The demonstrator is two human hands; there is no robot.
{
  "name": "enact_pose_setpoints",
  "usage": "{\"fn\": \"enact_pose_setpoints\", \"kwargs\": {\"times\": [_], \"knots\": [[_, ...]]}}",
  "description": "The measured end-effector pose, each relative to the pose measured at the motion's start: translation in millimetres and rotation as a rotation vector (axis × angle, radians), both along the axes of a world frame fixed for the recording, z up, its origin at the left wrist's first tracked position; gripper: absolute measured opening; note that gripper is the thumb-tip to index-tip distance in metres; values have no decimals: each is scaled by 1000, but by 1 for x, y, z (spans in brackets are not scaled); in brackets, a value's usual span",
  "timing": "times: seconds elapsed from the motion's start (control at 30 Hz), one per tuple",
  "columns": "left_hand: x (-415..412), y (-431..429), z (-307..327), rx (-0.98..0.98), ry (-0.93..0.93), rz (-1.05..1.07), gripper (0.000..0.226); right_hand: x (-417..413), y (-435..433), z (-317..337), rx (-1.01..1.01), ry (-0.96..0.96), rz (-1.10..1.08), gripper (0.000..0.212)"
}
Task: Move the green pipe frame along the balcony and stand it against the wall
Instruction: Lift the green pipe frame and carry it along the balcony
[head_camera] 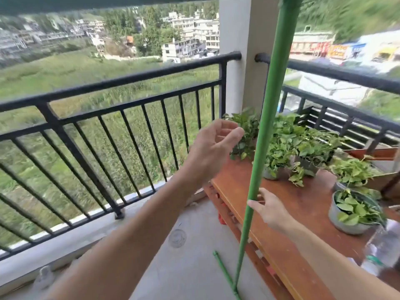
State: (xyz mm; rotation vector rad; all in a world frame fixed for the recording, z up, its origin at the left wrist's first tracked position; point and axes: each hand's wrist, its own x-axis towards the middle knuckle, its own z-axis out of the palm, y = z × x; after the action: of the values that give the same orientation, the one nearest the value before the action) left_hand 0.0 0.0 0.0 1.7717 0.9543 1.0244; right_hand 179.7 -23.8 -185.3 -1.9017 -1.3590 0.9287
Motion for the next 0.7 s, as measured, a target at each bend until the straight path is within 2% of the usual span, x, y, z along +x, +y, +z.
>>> {"fn": "enact_pose_setpoints", "kwargs": {"times": [0.1, 0.17, 0.4, 0.63, 0.7], "knots": [[38, 16, 18, 19, -3, -99, 35, -1, 5, -7, -27, -70, 57, 17], [60, 24, 30, -5, -46, -148, 39, -4, 7, -10, -16, -87, 67, 19], [70, 46, 32, 40, -215, -116, 30, -14, 19, -9, 43, -151, 144, 13], [25, 40, 32, 83, -203, -4, 27, -60, 26, -15, 102, -160, 298, 22], [4, 39, 33, 86, -218, 37, 26, -80, 31, -15, 119, -175, 319, 18]]}}
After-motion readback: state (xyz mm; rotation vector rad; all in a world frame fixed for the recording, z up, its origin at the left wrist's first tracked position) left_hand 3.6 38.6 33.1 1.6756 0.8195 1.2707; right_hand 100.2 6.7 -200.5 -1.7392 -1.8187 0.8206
